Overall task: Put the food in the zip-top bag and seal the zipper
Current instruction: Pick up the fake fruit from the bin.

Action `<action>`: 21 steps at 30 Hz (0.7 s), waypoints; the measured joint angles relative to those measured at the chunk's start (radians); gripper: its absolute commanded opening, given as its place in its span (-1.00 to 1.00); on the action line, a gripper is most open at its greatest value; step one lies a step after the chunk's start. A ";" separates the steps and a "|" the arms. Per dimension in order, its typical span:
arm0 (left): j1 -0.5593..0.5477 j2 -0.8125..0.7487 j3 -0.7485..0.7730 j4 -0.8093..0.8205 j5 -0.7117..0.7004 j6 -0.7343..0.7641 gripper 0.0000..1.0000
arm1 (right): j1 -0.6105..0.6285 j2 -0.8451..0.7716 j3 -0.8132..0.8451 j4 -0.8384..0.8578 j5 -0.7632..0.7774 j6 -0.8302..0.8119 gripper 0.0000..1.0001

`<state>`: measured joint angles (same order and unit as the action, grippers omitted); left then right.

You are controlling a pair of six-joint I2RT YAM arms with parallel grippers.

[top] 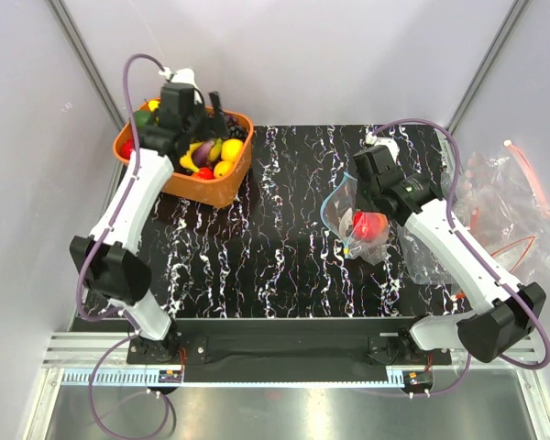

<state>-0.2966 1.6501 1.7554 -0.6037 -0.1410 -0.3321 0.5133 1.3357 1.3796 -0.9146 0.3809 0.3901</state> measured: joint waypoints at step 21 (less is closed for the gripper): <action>0.201 0.391 0.130 -0.117 -0.124 0.121 -0.37 | 0.000 -0.007 -0.012 0.003 -0.007 -0.005 -1.00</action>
<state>-0.0959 2.0415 1.8858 -0.7204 -0.2646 -0.2115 0.5133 1.3289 1.3678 -0.9112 0.3740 0.3851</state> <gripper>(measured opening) 0.407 0.028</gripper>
